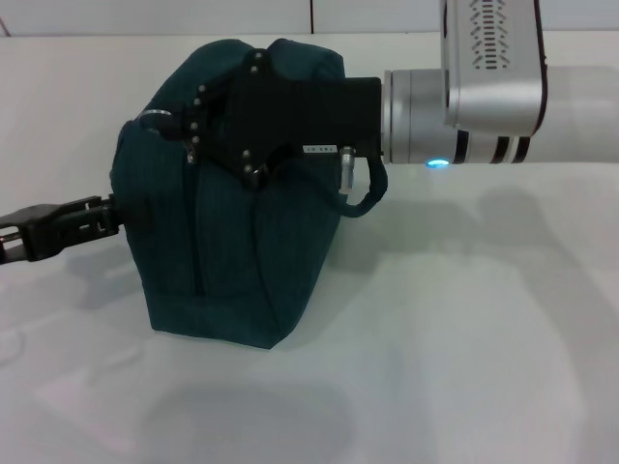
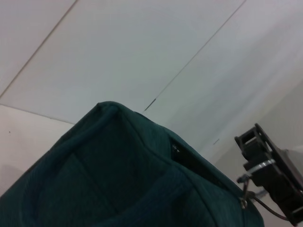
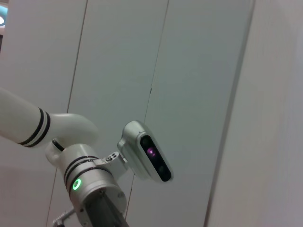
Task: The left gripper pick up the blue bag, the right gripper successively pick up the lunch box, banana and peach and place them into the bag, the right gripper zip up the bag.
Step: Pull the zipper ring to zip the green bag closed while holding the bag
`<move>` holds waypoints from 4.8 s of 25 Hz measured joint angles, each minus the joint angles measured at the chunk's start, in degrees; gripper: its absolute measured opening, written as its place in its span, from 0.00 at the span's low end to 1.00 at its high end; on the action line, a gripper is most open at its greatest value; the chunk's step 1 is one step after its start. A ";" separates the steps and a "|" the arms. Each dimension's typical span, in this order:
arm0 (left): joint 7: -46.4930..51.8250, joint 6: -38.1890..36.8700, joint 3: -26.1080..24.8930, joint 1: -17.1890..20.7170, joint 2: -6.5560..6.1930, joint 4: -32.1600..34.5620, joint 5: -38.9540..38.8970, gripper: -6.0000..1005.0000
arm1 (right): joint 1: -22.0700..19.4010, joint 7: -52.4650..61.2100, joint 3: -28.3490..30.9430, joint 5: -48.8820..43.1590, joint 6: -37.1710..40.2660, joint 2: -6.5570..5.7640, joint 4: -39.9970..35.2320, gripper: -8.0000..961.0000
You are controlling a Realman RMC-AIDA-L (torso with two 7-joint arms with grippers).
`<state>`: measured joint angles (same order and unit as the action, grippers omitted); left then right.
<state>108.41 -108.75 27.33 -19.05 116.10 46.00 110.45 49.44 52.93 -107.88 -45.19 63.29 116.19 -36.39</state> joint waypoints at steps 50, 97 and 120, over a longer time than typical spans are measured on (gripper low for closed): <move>-9.21 -1.31 3.69 -1.16 3.24 -3.99 1.35 0.06 | -7.53 26.83 8.21 3.20 2.41 -0.30 4.09 0.02; -5.37 6.15 -6.74 -2.90 0.94 -8.66 -5.20 0.44 | -21.97 24.80 12.26 4.09 -2.59 -0.49 -5.05 0.02; 8.89 15.01 8.83 -21.42 -1.49 -9.22 1.93 0.85 | -22.51 23.88 13.00 4.15 3.31 -0.34 -3.47 0.02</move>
<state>117.30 -93.74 36.17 -40.47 114.61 36.79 112.38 26.92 76.81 -94.88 -41.05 66.59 115.84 -39.86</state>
